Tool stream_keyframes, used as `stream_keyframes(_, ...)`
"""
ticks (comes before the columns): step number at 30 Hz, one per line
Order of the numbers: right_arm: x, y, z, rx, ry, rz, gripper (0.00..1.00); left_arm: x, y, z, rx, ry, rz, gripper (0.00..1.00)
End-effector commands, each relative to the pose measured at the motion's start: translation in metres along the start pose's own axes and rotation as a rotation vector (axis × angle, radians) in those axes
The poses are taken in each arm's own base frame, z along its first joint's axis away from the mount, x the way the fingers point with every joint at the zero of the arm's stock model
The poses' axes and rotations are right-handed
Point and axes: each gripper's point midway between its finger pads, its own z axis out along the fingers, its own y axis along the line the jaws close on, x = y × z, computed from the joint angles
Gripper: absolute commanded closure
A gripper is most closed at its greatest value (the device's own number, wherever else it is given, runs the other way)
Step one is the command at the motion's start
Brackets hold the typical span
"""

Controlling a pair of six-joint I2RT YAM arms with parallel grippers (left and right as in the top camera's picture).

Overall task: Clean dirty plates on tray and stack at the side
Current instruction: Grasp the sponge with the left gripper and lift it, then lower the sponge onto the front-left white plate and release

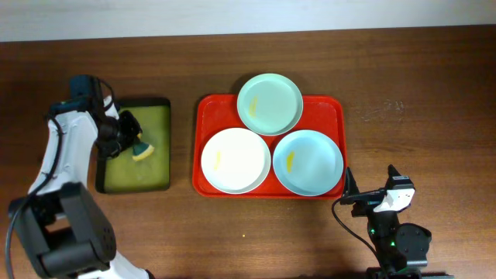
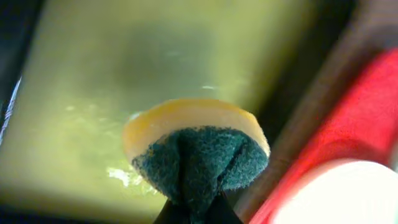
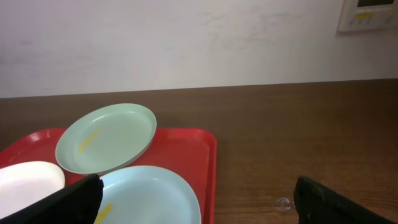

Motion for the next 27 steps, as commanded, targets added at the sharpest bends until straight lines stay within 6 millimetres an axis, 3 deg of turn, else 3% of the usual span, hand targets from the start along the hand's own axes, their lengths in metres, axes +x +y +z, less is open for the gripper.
stream_keyframes(1, 0.003, -0.003, 0.0, 0.013, 0.003, 0.005, 0.01, -0.014, -0.063, -0.103, 0.202, -0.218, 0.163, 1.0)
stream_keyframes(4, 0.003, -0.003, 0.0, 0.013, 0.003, 0.005, 0.01, 0.0, -0.084, -0.149, 0.237, -0.33, 0.237, 1.0)
stream_keyframes(6, 0.003, -0.003, 0.0, 0.013, 0.003, 0.005, 0.01, 0.022, -0.106, -0.17, 0.276, -0.358, 0.308, 1.0)
stream_keyframes(10, 0.003, -0.003, 0.0, 0.013, 0.003, 0.005, 0.01, 0.068, -0.143, -0.154, 0.309, -0.251, 0.434, 1.0)
stream_keyframes(12, 0.003, -0.003, 0.0, 0.013, 0.003, 0.005, 0.01, 0.093, -0.16, -0.13, 0.312, -0.166, 0.501, 1.0)
stream_keyframes(15, 0.003, -0.003, 0.0, 0.013, 0.003, 0.005, 0.01, 0.131, -0.177, -0.073, 0.269, -0.032, 0.546, 1.0)
stream_keyframes(21, 0.003, -0.003, 0.0, 0.013, 0.003, 0.005, 0.01, 0.181, -0.208, 0.035, 0.199, 0.115, 0.636, 1.0)
stream_keyframes(24, 0.003, -0.003, 0.0, 0.013, 0.003, 0.005, 0.01, 0.188, -0.209, 0.066, 0.161, 0.142, 0.647, 1.0)
stream_keyframes(27, 0.003, -0.003, 0.0, 0.013, 0.003, 0.005, 0.01, 0.175, -0.186, 0.09, 0.006, 0.109, 0.567, 1.0)
